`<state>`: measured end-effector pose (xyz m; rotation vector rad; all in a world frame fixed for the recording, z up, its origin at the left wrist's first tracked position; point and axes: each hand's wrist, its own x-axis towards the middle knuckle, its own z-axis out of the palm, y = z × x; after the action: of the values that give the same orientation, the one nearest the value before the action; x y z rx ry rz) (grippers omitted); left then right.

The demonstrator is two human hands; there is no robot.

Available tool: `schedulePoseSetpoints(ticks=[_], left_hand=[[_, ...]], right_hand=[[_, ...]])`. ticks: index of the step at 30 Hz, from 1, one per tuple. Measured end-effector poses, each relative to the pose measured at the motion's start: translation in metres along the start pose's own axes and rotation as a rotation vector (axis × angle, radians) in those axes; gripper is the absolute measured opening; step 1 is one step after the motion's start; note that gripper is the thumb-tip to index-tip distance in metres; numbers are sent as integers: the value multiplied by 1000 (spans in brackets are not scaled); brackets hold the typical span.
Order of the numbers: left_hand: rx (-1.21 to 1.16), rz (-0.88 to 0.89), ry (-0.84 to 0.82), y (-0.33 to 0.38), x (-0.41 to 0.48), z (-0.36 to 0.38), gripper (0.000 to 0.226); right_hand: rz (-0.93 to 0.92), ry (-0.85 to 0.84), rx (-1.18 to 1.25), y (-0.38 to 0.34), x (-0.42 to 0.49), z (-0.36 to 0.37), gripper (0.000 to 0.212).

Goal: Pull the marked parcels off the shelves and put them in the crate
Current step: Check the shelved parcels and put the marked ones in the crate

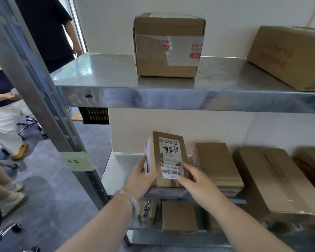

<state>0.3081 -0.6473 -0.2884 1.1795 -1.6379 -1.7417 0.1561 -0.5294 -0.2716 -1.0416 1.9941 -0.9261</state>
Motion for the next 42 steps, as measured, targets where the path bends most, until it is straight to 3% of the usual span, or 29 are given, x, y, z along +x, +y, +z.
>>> schedulePoseSetpoints(ticks=[4, 9, 12, 15, 19, 24, 29, 36, 42], left_hand=[[38, -75, 45, -14, 4, -4, 60], [195, -33, 54, -26, 15, -4, 52], [230, -39, 87, -28, 22, -6, 72], [363, -32, 99, -24, 24, -4, 81], [587, 135, 162, -5, 19, 17, 83], [720, 383, 46, 24, 16, 78, 77], [619, 199, -140, 16, 22, 141, 77], [458, -72, -86, 6, 49, 174, 78], [314, -79, 5, -1, 45, 180, 69]], right_hand=[[43, -52, 10, 10, 7, 9, 57], [69, -98, -28, 13, 16, 17, 60], [42, -82, -37, 11, 16, 17, 61], [-45, 39, 17, 10, 12, 4, 56], [-105, 296, 133, 15, 5, -38, 48], [-74, 481, 120, 40, 1, -86, 47], [-35, 457, 55, 65, -5, -109, 48], [-41, 400, 95, 84, -9, -145, 50], [-11, 317, 87, 102, -5, -165, 48]])
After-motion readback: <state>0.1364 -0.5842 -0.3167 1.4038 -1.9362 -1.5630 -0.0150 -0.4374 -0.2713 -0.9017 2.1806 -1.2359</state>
